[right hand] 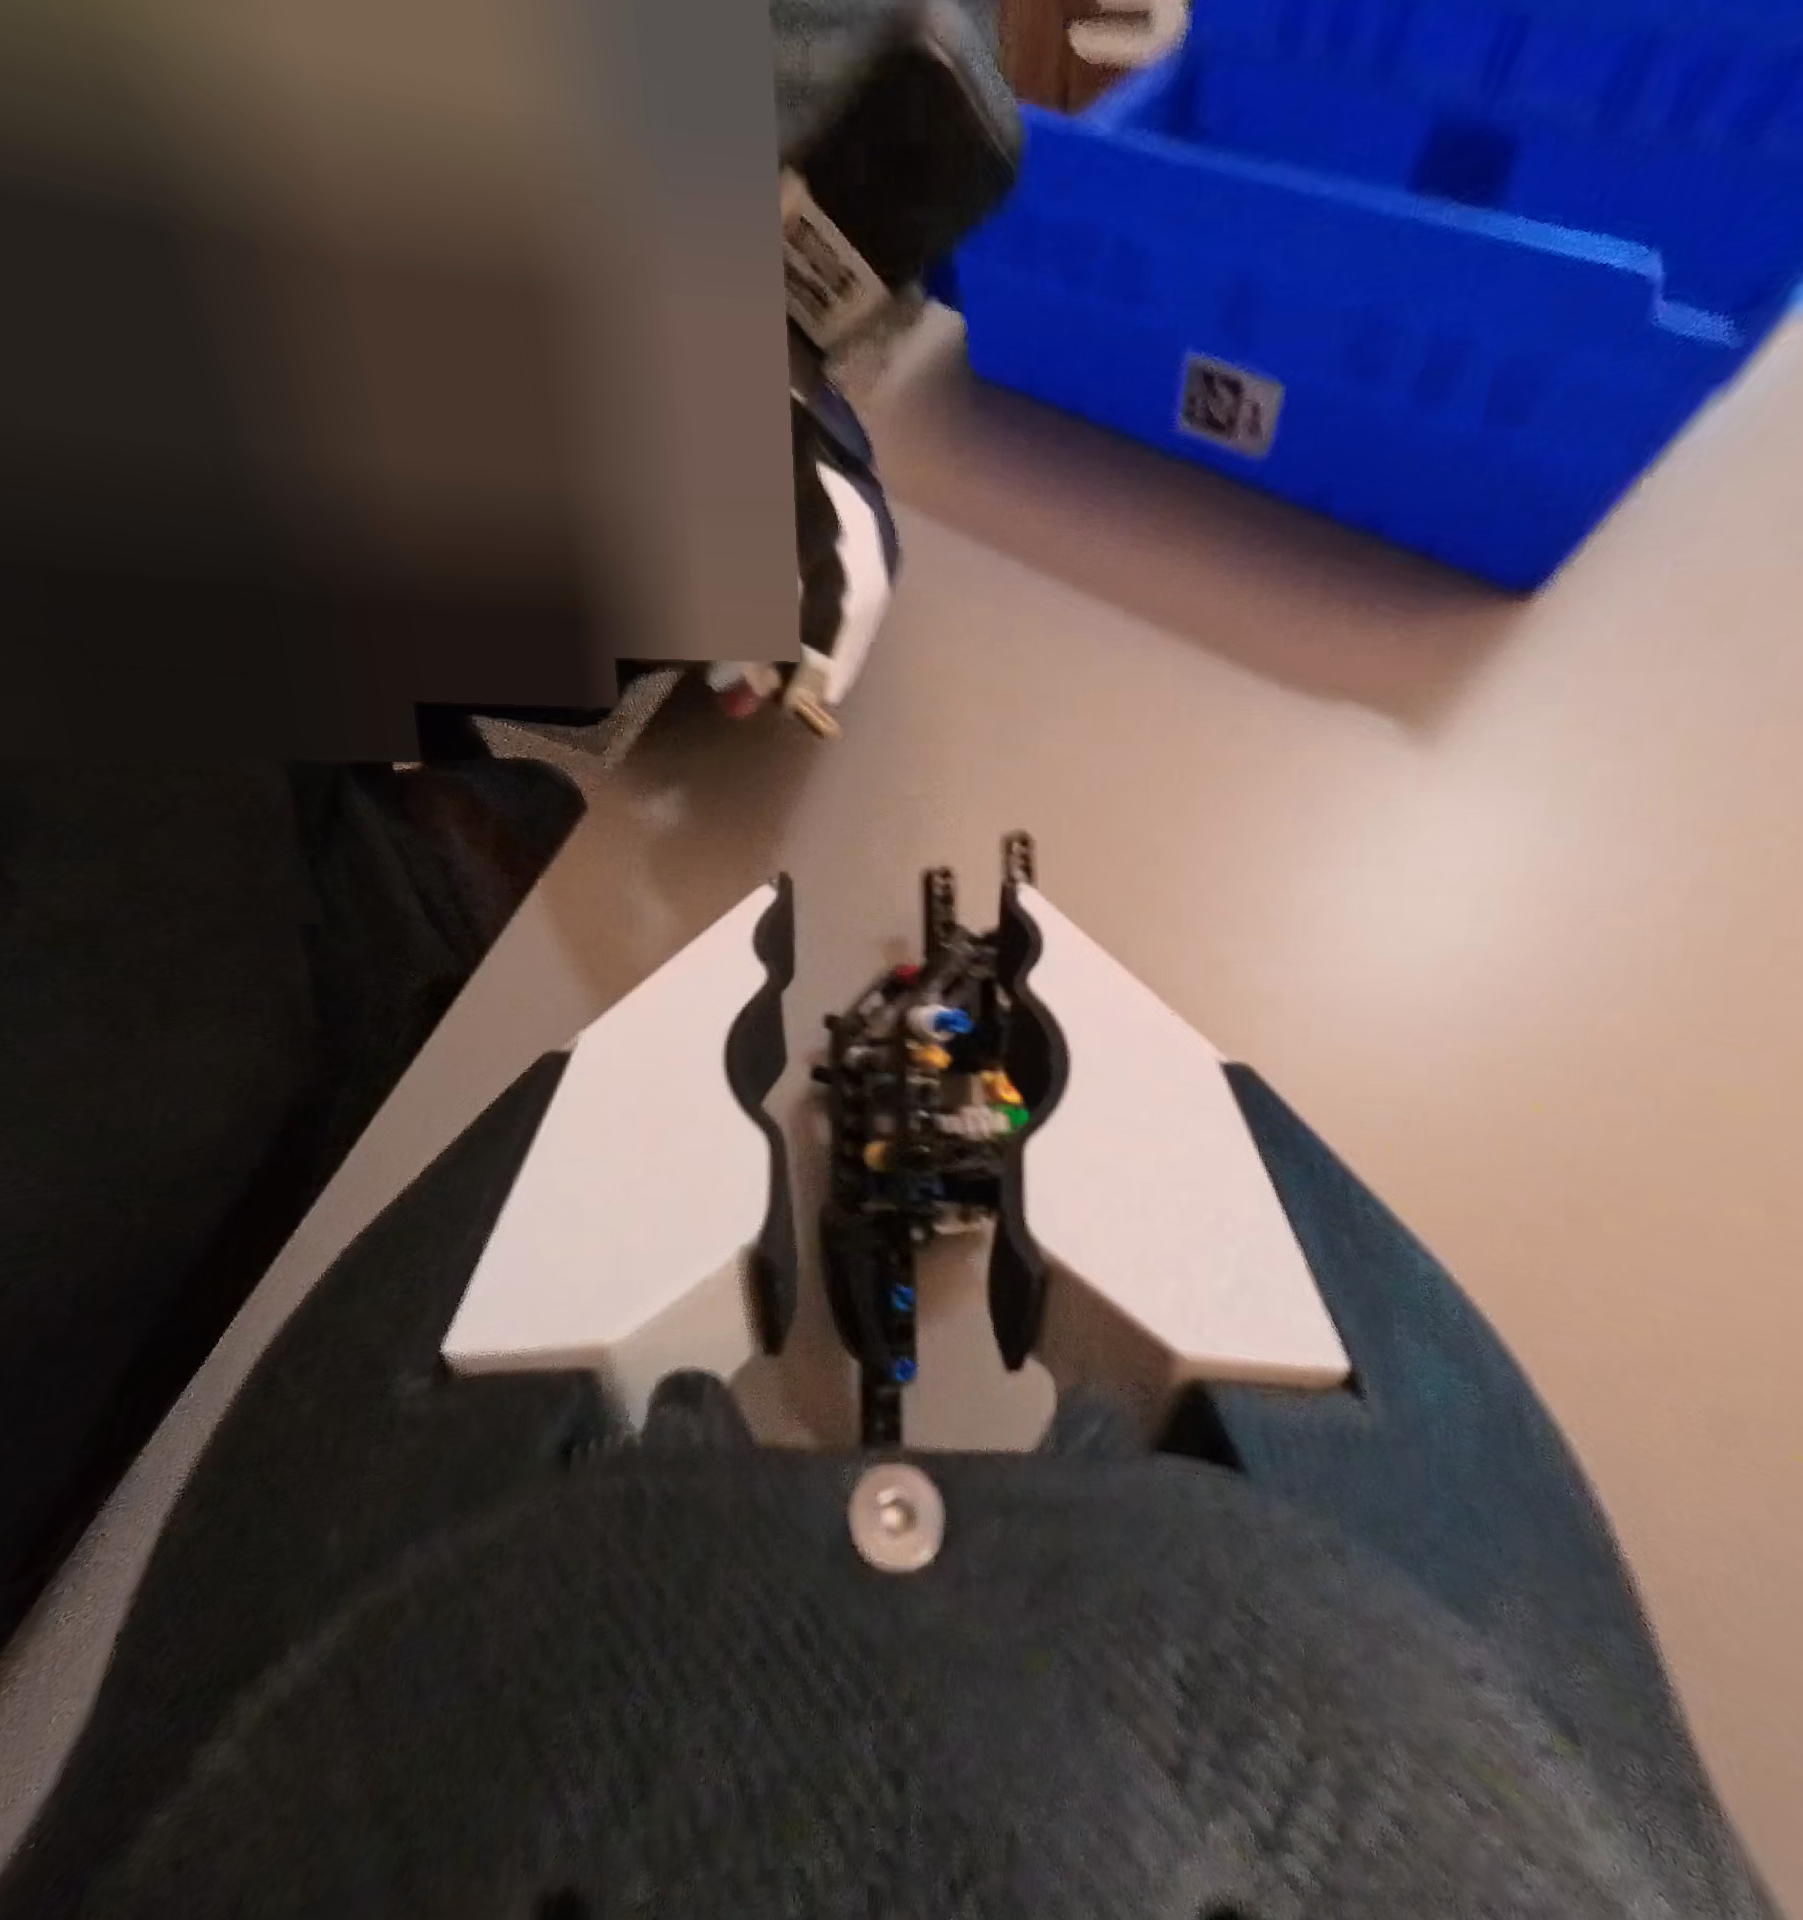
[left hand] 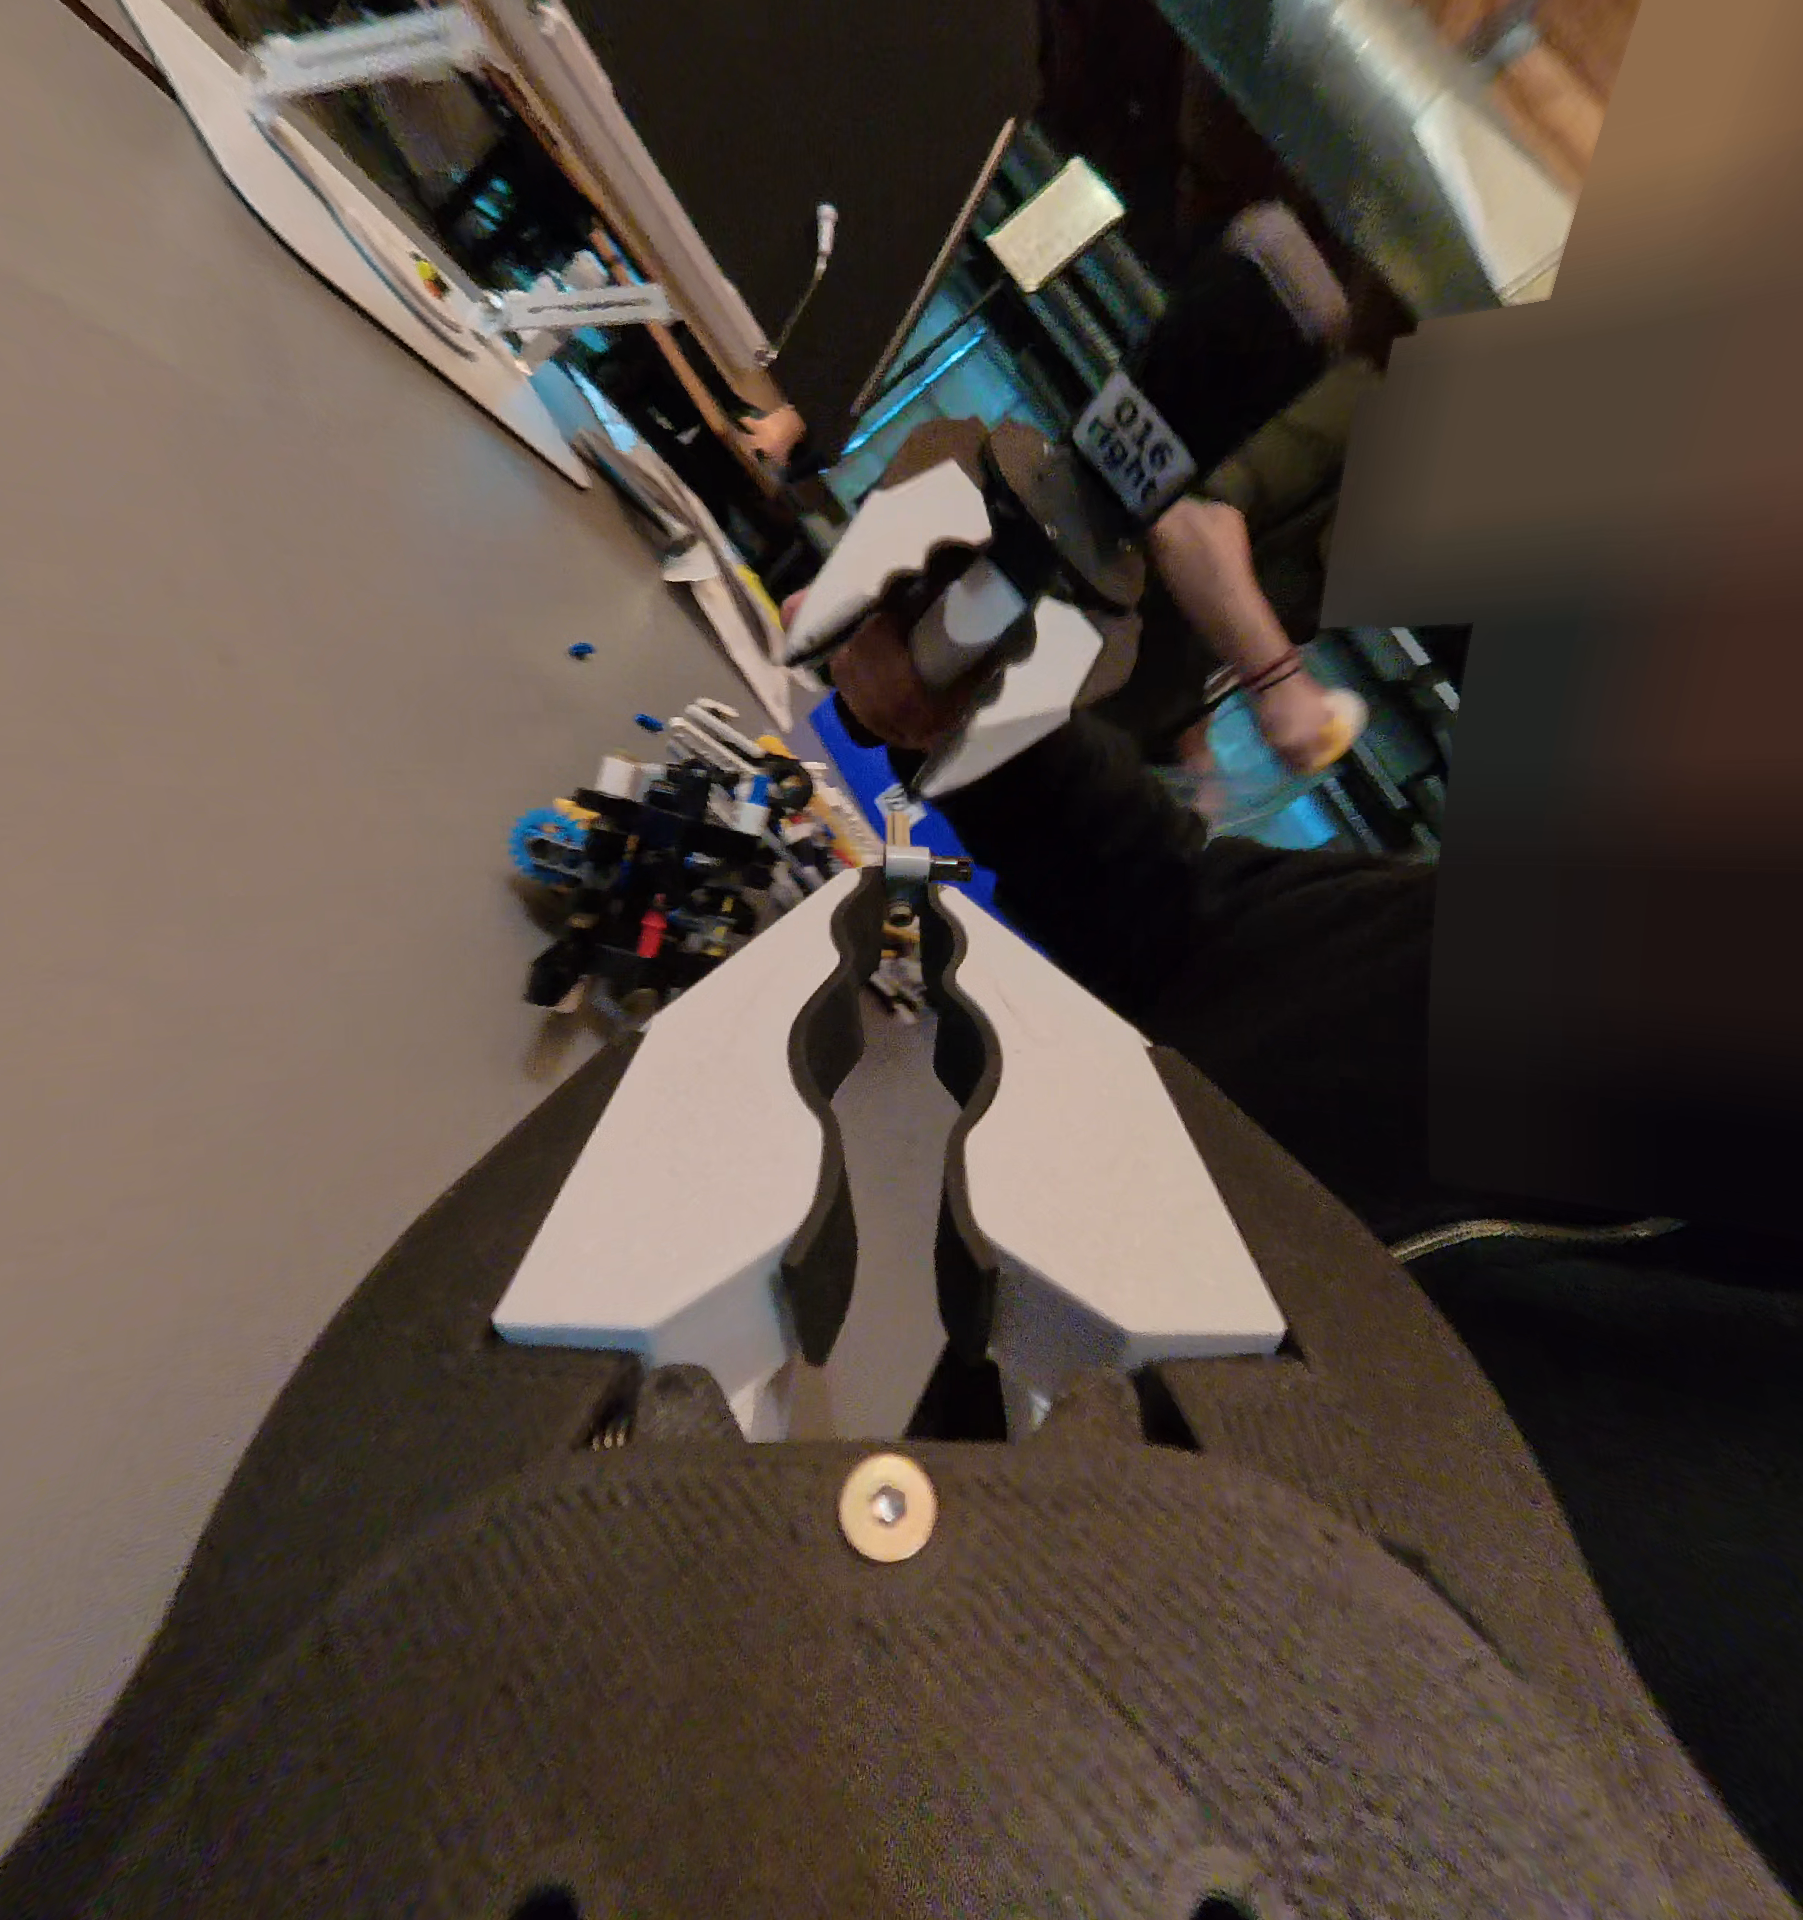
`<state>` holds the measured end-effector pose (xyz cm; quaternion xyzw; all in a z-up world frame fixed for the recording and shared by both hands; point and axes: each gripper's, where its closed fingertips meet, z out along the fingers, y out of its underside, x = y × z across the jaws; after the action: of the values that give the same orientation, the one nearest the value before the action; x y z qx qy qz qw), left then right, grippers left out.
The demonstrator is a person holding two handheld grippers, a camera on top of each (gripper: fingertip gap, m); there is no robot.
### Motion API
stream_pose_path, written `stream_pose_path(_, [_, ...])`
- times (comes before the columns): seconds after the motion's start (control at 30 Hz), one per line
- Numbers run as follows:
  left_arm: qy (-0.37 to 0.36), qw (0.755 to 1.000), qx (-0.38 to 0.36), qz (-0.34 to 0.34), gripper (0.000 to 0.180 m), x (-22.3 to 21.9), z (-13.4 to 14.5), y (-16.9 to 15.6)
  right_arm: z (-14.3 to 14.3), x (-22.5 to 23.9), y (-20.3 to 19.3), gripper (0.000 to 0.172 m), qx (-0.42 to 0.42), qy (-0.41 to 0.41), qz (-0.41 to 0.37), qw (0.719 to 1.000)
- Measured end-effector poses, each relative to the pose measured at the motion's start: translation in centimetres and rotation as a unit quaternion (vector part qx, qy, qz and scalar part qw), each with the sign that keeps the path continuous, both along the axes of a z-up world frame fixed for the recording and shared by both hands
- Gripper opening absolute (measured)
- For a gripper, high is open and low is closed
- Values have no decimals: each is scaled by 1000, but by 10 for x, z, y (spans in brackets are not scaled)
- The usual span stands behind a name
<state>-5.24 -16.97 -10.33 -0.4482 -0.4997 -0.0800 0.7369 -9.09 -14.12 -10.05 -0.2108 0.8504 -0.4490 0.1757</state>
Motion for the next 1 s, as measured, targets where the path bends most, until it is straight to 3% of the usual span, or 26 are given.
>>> stream_pose_path(0.13, [-11, 997, 64, -51, 3, 8, 11, 27, 17, 39, 18, 29, -75, 31, 34, 996])
stream_pose_path(0.2, [-18, 993, 81, -82, 4, 14, 15, 45, 21, 51, 27, 16, -95, 41, 41, 994])
stream_pose_path(0.5, [-36, 970, 169, -171, 4, 34, 28, 109, 24, 80, 77, 2, -103, 32, 40, 993])
stream_pose_path(0.57, [-21, 967, 191, -170, 14, 35, 38, 113, 28, 79, 86, 2, -114, 10, 14, 993])
stream_pose_path(0.77, [10, 975, 132, -176, 16, 44, 41, 135, 47, 75, 114, 2, -174, -88, -52, 980])
stream_pose_path(0.93, [3, 974, 122, -192, 18, 41, 41, 154, 38, 82, 129, 2, -179, -58, -84, 979])
stream_pose_path(1.0, [1, 970, 127, -206, 7, 41, 41, 162, 34, 85, 133, 2, -174, -35, -97, 979])
